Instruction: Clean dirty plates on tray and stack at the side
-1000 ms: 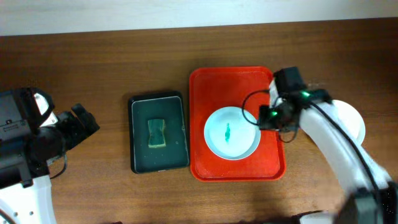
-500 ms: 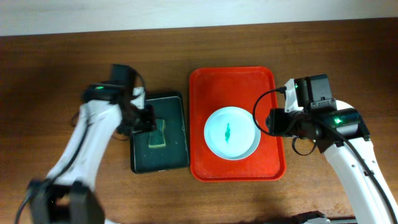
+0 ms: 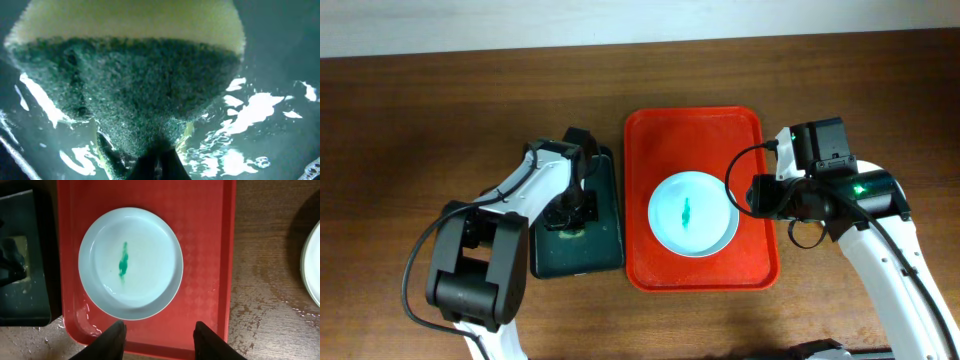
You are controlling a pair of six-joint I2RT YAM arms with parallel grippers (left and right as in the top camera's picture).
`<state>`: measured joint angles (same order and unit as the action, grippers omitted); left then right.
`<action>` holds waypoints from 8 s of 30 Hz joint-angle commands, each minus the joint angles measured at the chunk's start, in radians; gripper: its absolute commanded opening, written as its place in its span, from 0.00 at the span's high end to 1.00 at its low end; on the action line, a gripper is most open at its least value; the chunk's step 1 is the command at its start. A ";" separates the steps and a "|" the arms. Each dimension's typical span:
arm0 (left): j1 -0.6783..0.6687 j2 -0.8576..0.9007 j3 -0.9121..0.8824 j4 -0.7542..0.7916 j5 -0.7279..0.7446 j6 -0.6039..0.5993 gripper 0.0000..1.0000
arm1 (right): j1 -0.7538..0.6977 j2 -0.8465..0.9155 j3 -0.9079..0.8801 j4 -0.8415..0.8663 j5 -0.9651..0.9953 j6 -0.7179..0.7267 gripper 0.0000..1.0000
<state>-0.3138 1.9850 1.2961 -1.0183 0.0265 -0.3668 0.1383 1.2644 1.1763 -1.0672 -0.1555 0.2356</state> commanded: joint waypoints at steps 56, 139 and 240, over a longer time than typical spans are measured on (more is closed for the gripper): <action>0.061 0.028 0.301 -0.229 0.008 0.084 0.35 | 0.005 0.005 0.010 -0.022 0.010 0.001 0.54; -0.370 0.365 0.570 -0.131 -0.341 -0.078 1.00 | -0.079 0.629 -0.061 0.252 -0.123 -0.051 0.96; 0.455 -0.459 0.528 -0.607 -0.101 -0.021 0.01 | 0.066 0.481 0.352 -0.095 -0.177 -0.081 0.96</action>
<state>0.1177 1.5387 1.8210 -1.6165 -0.0780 -0.3893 0.1036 1.7630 1.4654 -1.1648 -0.3515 0.1360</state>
